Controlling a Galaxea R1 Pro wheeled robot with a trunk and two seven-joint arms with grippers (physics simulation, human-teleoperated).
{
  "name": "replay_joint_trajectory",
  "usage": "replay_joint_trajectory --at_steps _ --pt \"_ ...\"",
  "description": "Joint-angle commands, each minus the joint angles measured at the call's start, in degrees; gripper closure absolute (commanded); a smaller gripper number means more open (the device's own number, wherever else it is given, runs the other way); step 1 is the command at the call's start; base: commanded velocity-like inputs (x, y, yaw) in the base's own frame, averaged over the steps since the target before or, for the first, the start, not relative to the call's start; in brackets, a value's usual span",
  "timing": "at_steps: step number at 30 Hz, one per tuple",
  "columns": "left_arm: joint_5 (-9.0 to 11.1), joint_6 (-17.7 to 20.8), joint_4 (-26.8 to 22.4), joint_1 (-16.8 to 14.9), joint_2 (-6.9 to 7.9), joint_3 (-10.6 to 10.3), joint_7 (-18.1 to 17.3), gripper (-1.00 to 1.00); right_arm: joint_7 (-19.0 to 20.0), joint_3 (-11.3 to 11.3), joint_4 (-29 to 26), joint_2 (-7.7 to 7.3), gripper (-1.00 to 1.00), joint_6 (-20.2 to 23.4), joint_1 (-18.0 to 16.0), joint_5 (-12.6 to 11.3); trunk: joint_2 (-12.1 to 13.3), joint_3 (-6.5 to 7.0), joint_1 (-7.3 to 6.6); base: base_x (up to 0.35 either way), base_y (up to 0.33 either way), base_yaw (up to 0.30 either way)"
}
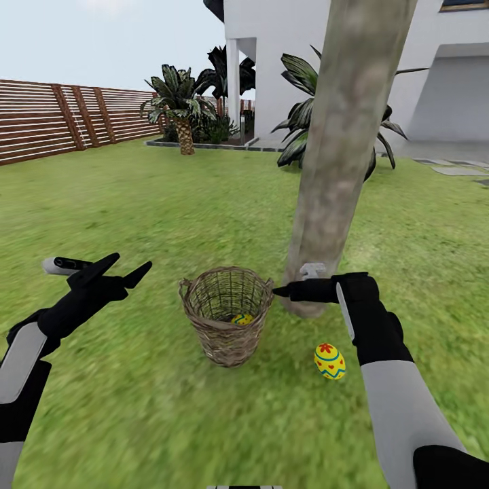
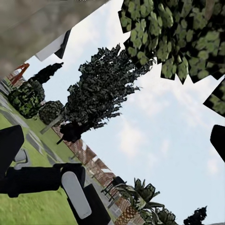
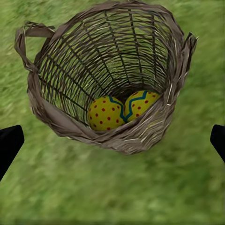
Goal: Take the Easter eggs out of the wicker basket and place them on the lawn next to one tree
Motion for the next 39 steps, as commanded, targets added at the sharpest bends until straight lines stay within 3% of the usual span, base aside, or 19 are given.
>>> replay_joint_trajectory --at_steps 1,7,39 --pt "0.16 0.24 0.02 -0.03 0.01 0.01 -0.11 -1.0 0.64 0.28 -0.04 0.1 -1.0 0.19 -0.04 0.59 -0.02 -0.05 -0.01 0.053 0.188 0.0" --pt "0.24 0.27 0.02 -0.03 0.02 0.01 -0.13 -1.0 0.68 2.1 -0.05 -0.04 -1.0 0.19 -0.04 0.57 -0.02 0.19 -0.01 0.072 0.263 -0.135" --pt "0.33 0.44 0.06 -0.03 0.14 0.01 -0.2 -1.0 -0.81 2.37 0.31 0.2 -1.0 0.19 0.05 0.75 -0.02 2.23 -0.01 0.107 0.315 -0.223"
